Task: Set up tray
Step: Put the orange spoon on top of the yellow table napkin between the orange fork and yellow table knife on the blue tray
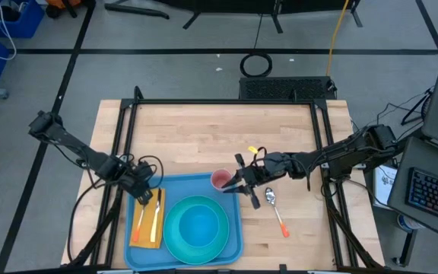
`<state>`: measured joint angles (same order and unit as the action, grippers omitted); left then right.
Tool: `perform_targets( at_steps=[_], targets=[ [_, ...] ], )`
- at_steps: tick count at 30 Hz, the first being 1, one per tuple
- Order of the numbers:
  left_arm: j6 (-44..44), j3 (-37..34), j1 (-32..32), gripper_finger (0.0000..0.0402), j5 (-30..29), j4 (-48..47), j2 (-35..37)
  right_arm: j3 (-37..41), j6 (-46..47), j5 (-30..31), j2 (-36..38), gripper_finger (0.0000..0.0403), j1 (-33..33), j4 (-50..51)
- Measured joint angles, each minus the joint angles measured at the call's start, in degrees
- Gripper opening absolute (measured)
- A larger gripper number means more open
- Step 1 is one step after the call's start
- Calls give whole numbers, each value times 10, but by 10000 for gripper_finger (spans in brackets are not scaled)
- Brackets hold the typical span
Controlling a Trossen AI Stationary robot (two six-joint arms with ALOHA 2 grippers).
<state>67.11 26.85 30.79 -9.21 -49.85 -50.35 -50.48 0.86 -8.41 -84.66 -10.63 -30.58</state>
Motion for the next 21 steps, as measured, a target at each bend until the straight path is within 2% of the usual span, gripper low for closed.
perform_targets(
  at_steps=[5,11,16,21],
  targets=[
    [-23,12,0,81,-90,1,30,0,2,56,0,52,0,1],
    [-81,60,6,81,-235,23,67,0,51,129,50,52,0,100],
    [-196,84,23,81,-331,167,78,0,120,145,105,52,-3,230],
    [-316,84,31,81,-323,326,70,0,269,146,114,53,-4,402]
  ],
)
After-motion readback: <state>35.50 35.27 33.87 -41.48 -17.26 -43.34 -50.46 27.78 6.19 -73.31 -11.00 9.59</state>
